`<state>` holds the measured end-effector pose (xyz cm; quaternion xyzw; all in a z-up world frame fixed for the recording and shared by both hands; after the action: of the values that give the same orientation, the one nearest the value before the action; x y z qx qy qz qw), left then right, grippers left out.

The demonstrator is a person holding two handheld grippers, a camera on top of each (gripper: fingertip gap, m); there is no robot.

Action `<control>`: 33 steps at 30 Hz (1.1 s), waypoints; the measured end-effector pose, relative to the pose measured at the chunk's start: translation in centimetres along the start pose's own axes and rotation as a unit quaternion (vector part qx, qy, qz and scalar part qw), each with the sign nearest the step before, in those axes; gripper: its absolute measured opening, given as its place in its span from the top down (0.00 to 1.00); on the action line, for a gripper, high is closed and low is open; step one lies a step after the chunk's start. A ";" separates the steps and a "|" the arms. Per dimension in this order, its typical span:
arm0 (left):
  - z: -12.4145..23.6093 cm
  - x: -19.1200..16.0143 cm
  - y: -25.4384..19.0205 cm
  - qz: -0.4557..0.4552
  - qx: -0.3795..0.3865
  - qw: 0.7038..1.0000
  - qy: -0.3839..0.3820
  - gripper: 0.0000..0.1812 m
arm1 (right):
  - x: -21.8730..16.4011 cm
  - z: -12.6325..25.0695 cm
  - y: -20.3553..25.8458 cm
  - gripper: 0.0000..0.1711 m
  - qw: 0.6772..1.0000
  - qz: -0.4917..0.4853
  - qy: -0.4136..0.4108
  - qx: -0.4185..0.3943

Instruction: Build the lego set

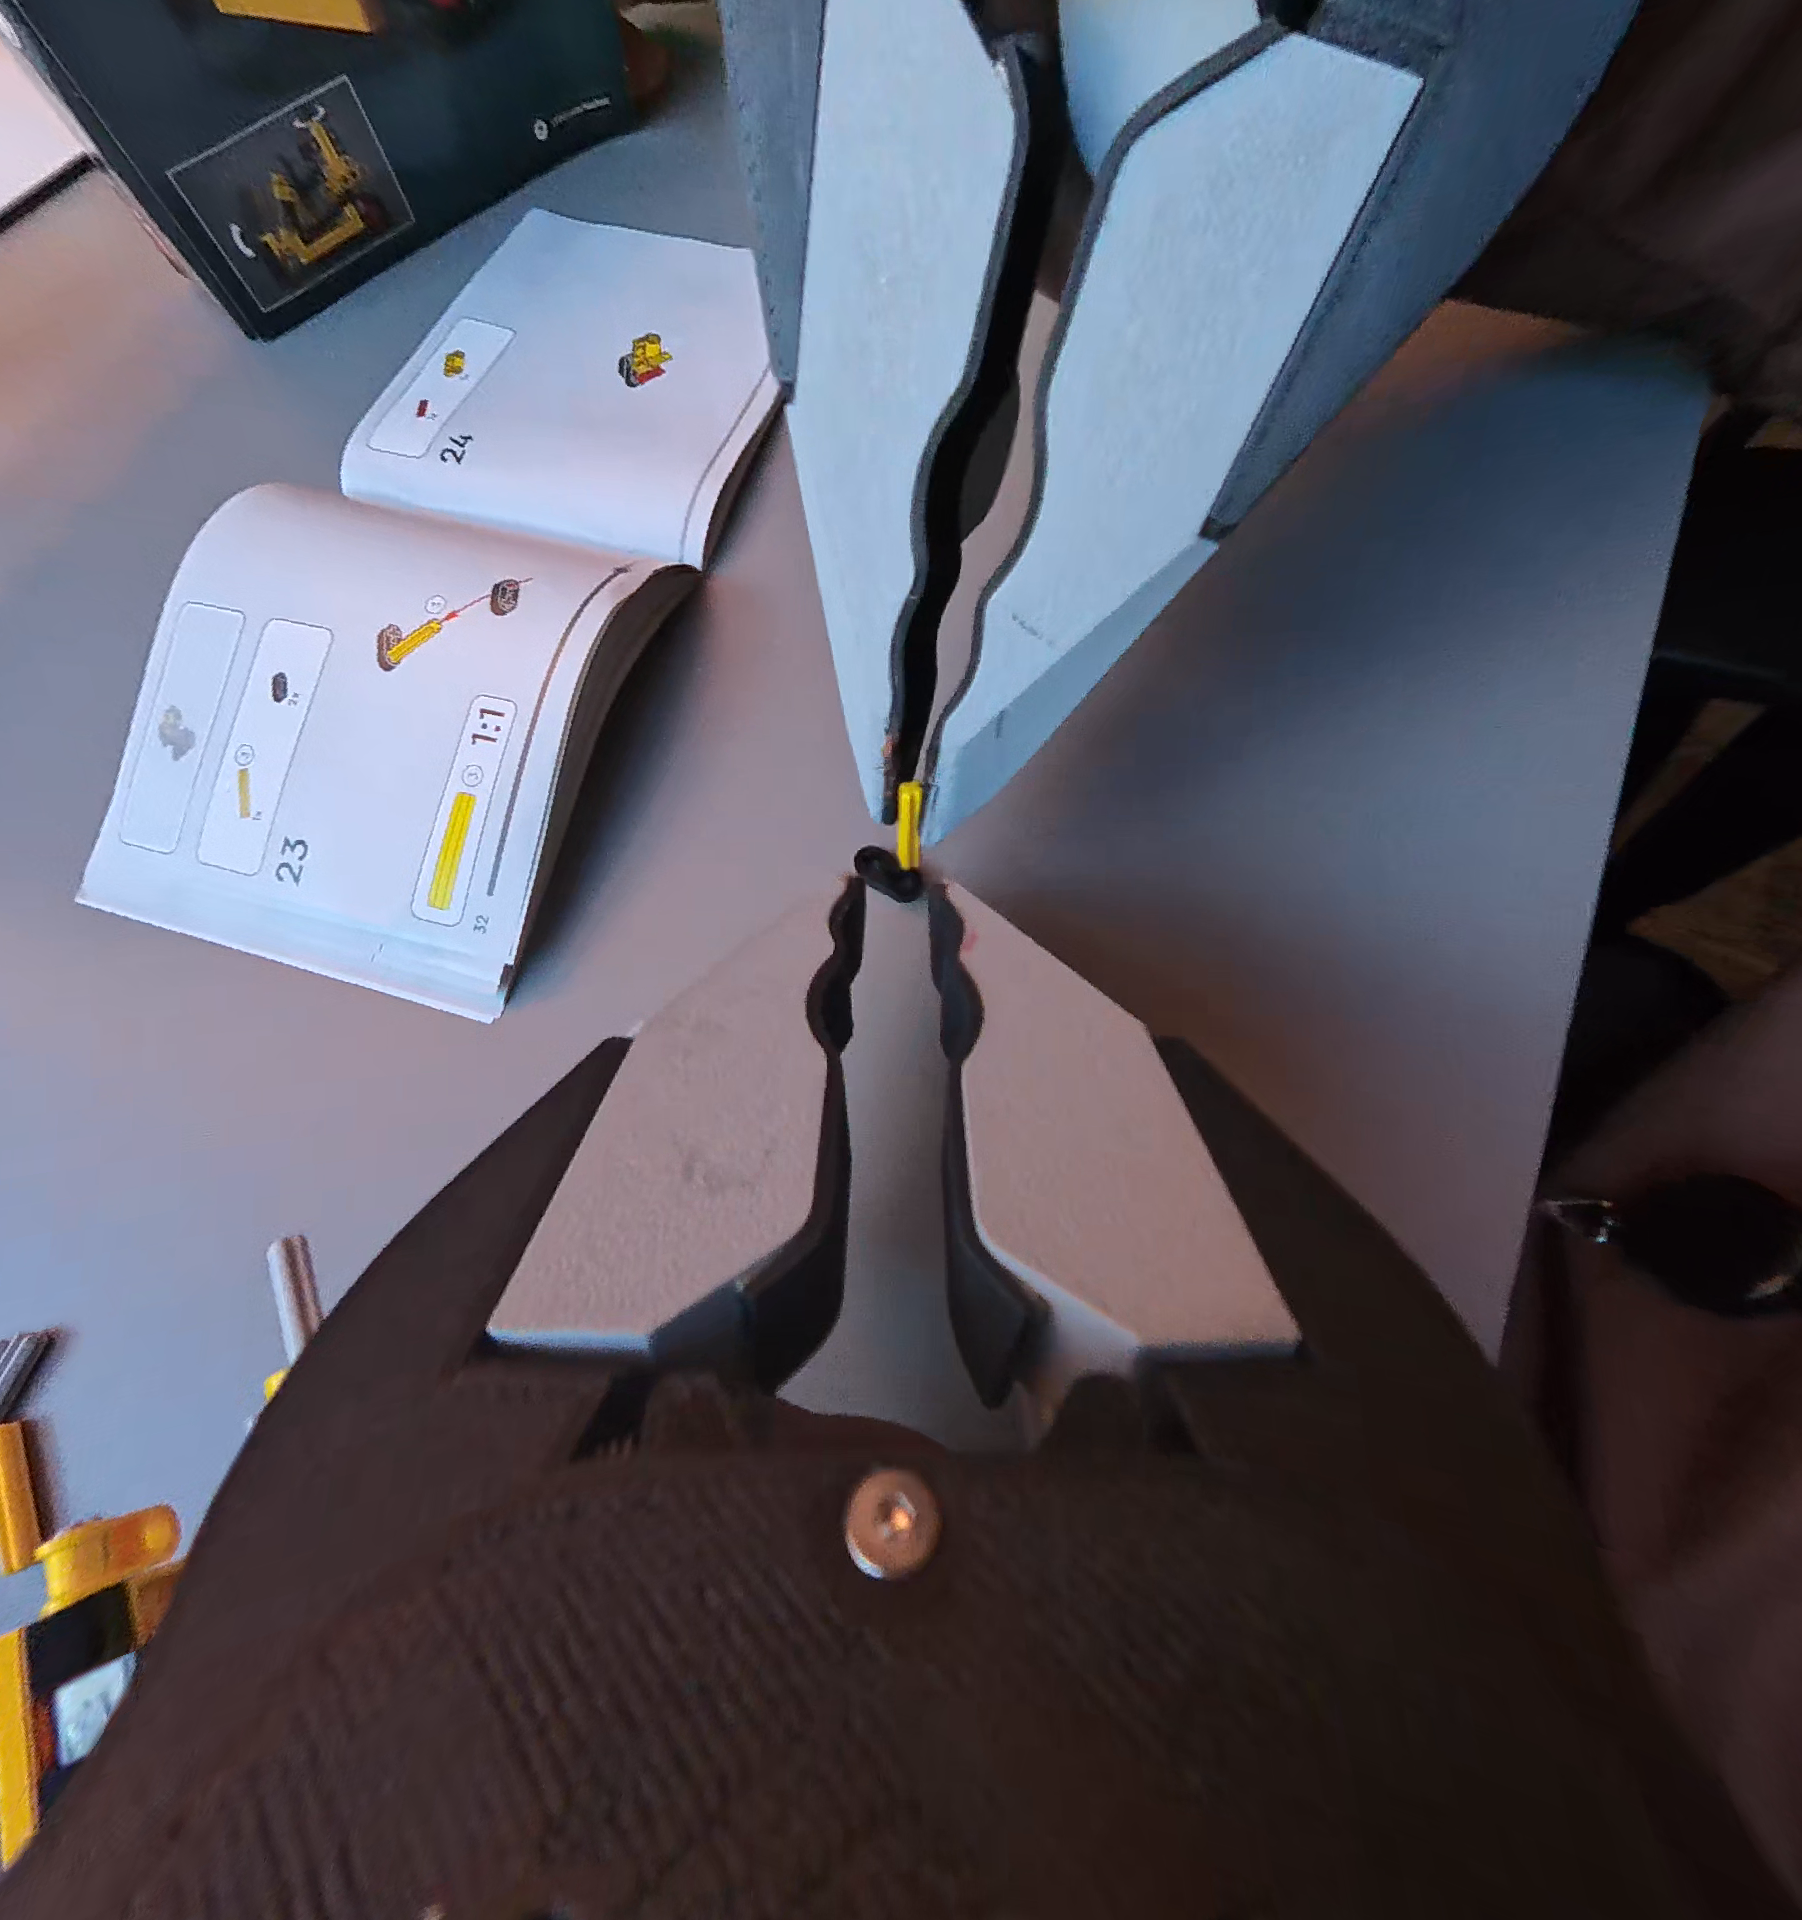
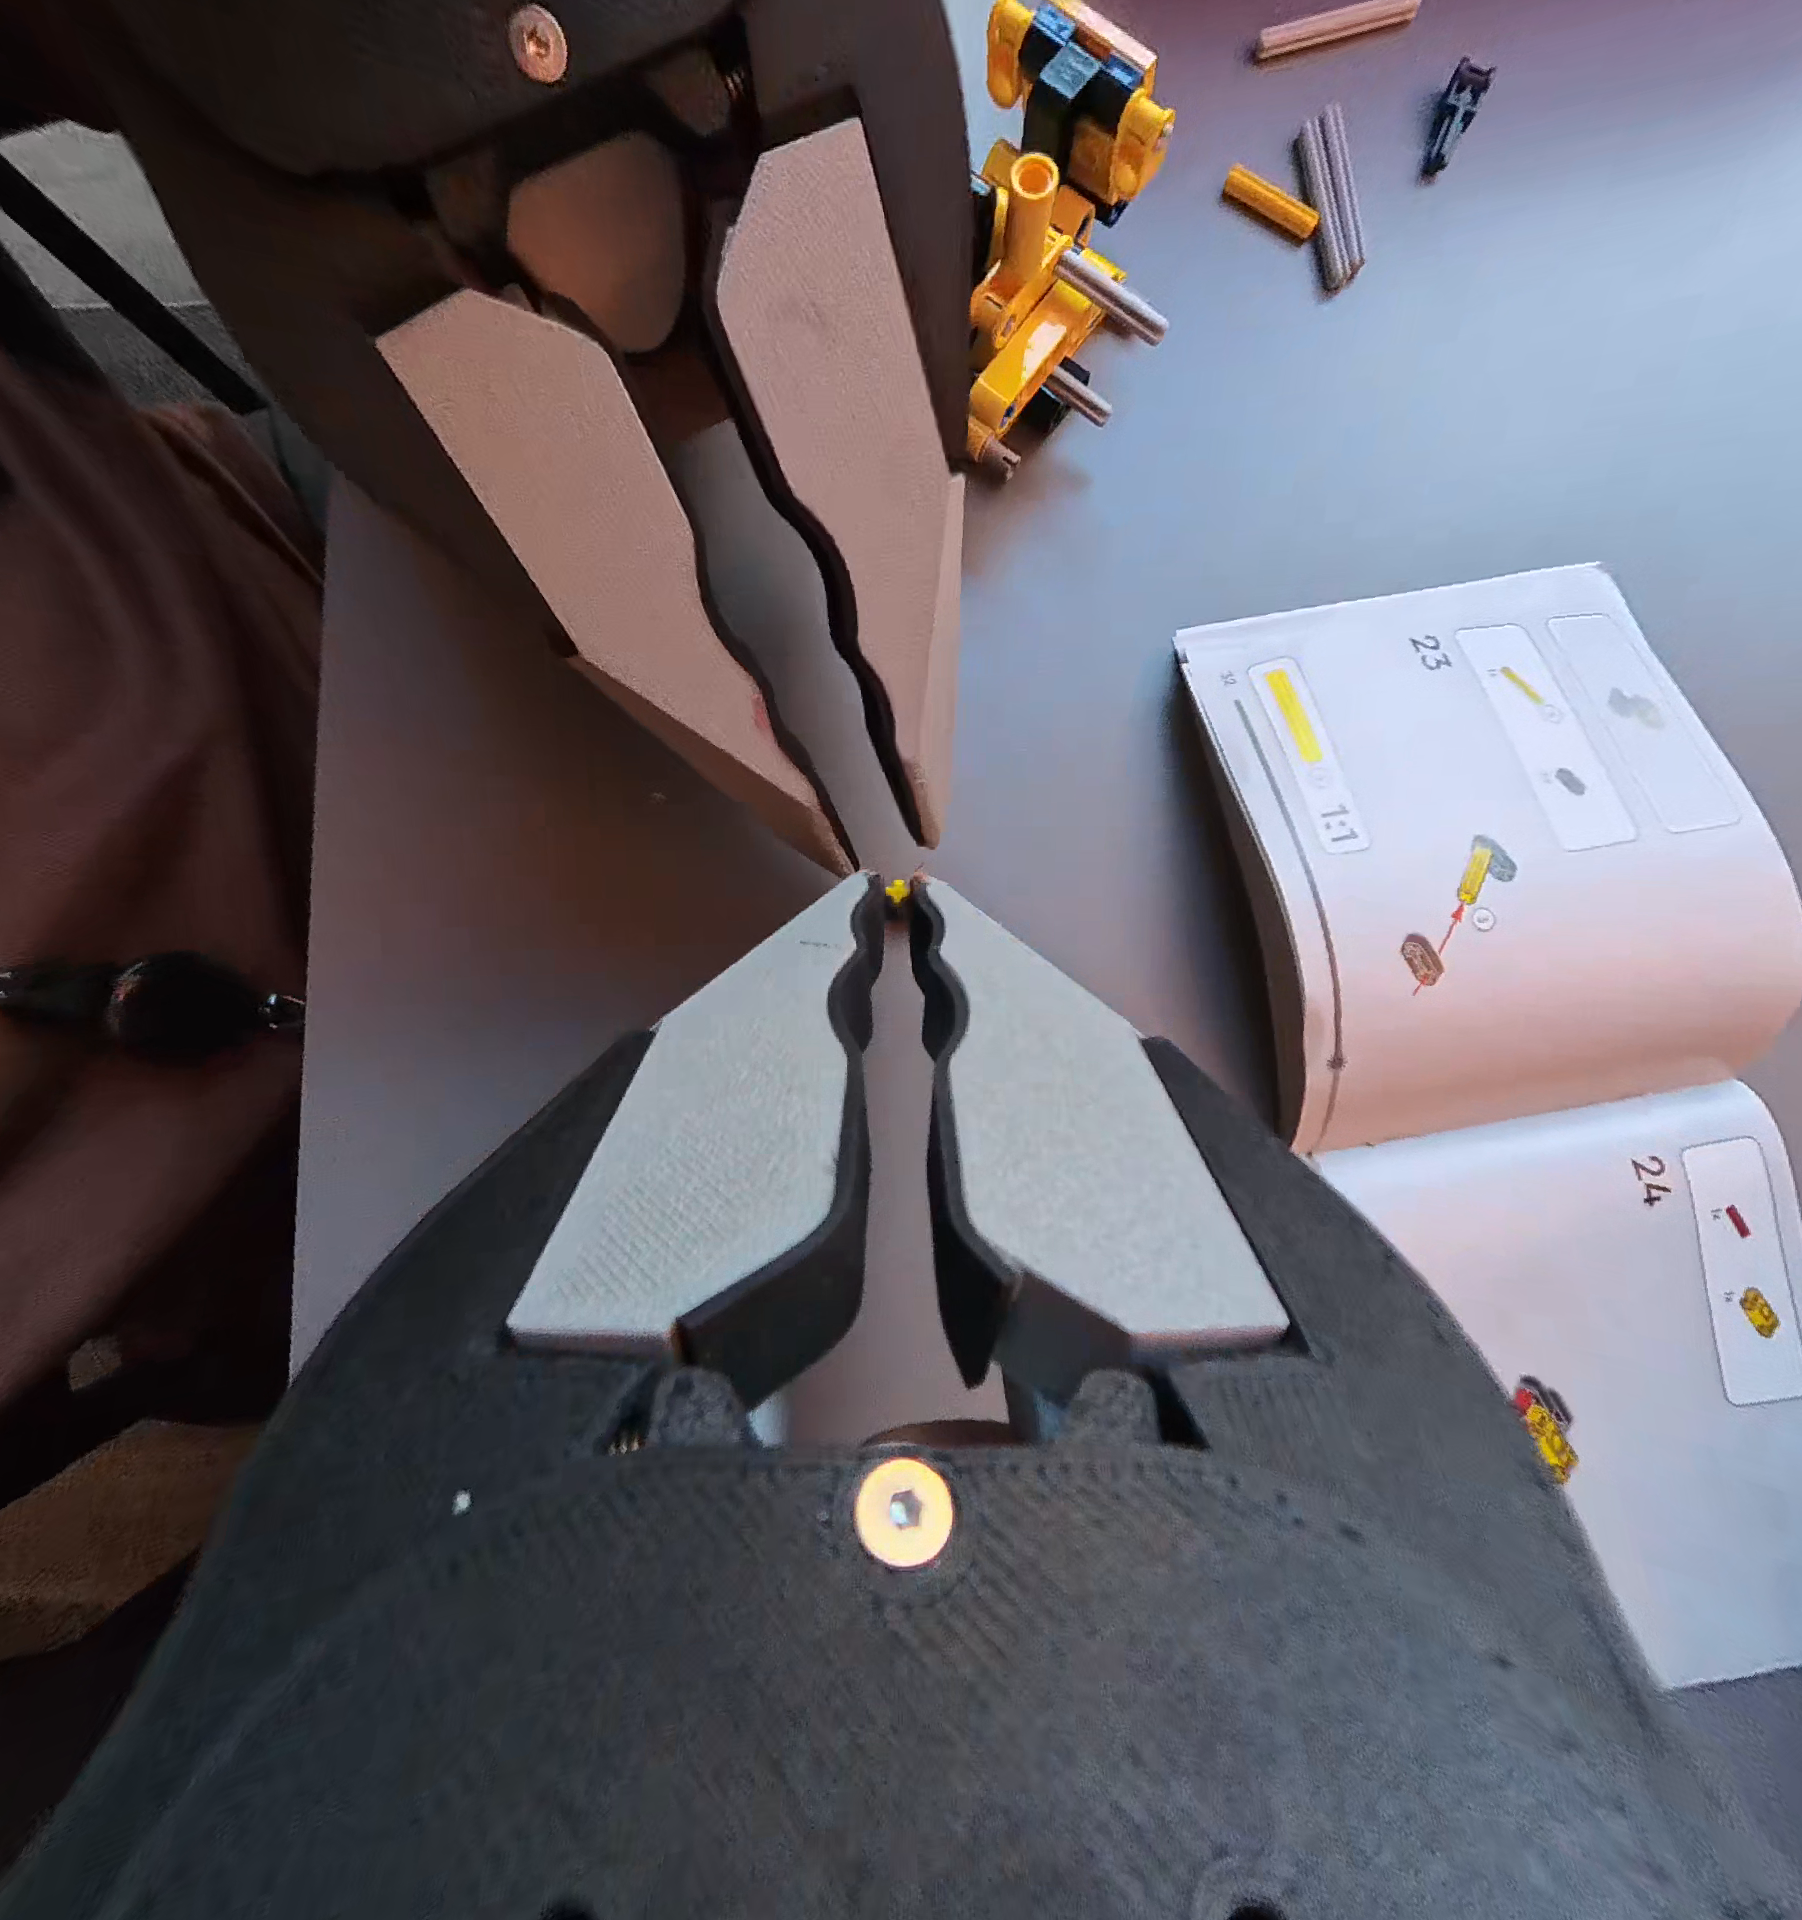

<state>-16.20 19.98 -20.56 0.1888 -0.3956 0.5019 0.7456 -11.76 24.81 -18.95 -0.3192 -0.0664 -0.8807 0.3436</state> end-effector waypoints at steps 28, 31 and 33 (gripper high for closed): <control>-0.2 -0.5 0.4 -0.017 0.006 1.000 0.022 1.00 | -0.1 -1.0 -0.1 0.99 0.999 0.008 0.052 0.006; -0.2 -0.5 0.4 -0.014 0.004 1.000 0.023 1.00 | -0.1 -1.0 -0.1 0.99 0.999 0.007 0.049 0.006; -0.2 -0.5 0.4 -0.013 0.003 1.000 0.022 1.00 | -0.1 -1.0 -0.2 0.99 0.999 0.011 0.050 0.006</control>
<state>-16.56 20.01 -21.10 0.1851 -0.3749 0.4976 0.7600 -12.32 24.66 -19.78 -0.2735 -0.0504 -0.8914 0.3580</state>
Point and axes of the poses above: each gripper's, where its closed fingertips meet, z back along the fingers, x out of its top, y = z × x across the jaws, the point moved 5 cm from there along z, back along the fingers, and after that the axes turned 10 degrees about z, right-handed, at the moved point
